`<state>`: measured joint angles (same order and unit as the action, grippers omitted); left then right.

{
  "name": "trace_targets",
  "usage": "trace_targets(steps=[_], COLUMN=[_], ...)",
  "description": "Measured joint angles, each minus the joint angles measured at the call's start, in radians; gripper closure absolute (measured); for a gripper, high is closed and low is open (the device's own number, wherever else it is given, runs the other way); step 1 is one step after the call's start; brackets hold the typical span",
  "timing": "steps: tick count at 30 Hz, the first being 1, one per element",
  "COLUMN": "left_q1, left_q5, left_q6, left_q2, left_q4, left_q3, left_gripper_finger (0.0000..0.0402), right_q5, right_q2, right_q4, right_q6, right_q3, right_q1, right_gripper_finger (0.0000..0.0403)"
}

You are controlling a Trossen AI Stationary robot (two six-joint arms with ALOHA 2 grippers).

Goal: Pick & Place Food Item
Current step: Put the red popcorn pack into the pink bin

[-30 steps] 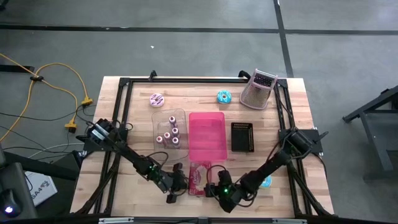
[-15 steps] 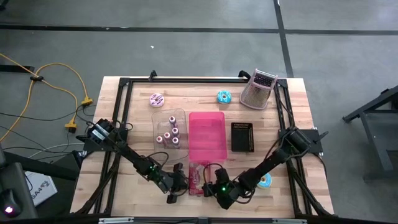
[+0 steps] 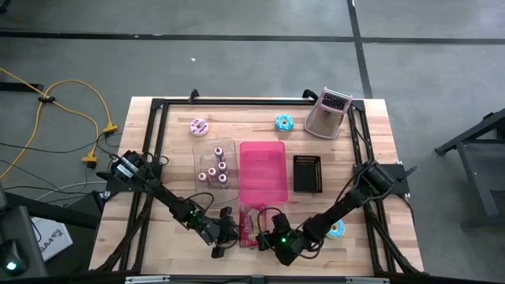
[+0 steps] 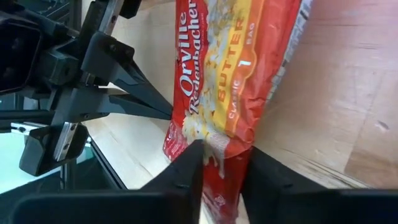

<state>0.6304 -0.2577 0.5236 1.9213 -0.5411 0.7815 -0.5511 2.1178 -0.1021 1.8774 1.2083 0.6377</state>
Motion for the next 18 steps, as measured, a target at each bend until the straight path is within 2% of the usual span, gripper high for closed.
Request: trace_targets(steps=[8,13,18], left_q1=[0.000,-0.001,0.003], left_q5=[0.005,0.021,0.025], left_q6=[-0.001,-0.005,-0.039], left_q2=[0.000,0.001,0.002], left_q4=[0.000,-0.010,-0.022], left_q3=[0.000,0.000,-0.001], left_gripper_finger=[0.0401,0.0395,0.0370], right_q5=[-0.007,0.000,0.003], right_q2=[0.000,0.000,0.000], right_q4=[-0.008,-0.009,-0.009], right_q6=[-0.022,-0.026,-0.028], right_q3=[0.001,0.001,0.002], right_q1=[0.011,0.010,0.010], right_gripper_finger=[0.0389,0.0390,0.0393])
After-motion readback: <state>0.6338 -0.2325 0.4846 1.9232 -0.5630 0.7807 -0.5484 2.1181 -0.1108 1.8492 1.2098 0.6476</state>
